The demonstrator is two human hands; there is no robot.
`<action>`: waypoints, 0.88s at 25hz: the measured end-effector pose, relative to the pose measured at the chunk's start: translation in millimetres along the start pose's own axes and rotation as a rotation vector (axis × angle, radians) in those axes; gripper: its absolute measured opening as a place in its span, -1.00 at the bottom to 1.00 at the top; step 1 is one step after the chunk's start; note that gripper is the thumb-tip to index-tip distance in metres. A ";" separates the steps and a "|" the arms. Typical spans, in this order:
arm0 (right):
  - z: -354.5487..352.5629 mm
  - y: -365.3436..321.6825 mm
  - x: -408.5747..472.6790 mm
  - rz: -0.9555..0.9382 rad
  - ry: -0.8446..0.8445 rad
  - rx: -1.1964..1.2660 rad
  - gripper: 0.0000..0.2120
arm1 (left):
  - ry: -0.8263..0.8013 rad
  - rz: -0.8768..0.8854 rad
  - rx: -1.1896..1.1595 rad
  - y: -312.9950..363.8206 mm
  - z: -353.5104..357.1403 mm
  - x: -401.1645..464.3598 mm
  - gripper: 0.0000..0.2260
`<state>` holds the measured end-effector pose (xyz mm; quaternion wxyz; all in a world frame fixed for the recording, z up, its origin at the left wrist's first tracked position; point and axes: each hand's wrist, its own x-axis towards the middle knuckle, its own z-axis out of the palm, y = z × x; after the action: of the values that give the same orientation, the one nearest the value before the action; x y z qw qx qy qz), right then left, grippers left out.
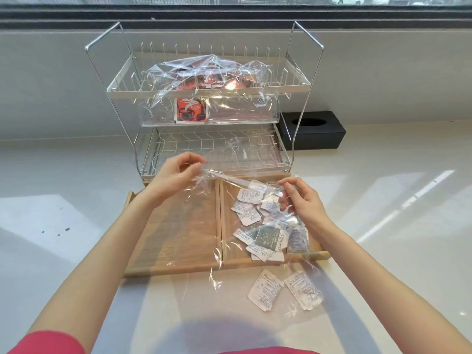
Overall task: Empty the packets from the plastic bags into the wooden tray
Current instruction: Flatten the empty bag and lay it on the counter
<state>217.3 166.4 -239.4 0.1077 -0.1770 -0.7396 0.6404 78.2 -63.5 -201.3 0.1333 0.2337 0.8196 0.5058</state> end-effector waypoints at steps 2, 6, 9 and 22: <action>1.9 -1.3 1.0 -0.016 0.024 -0.016 -0.79 | 0.056 0.036 0.004 2.6 -0.3 -0.9 -0.84; 2.1 -8.5 2.6 -0.005 0.028 -0.033 -0.80 | -0.073 0.054 0.010 13.2 -0.7 -9.1 -0.65; 2.1 -8.6 2.8 -0.003 0.009 -0.072 -0.81 | -0.241 0.073 0.130 17.6 0.9 -13.0 -0.56; -8.6 10.5 0.7 -0.025 0.054 -0.259 -0.83 | 0.100 0.129 -0.009 20.7 -27.0 -9.9 -0.76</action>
<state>221.2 175.7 -248.5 0.1115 -0.1974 -0.8151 0.5331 79.5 -81.5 -170.9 0.0602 0.2598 0.8062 0.5281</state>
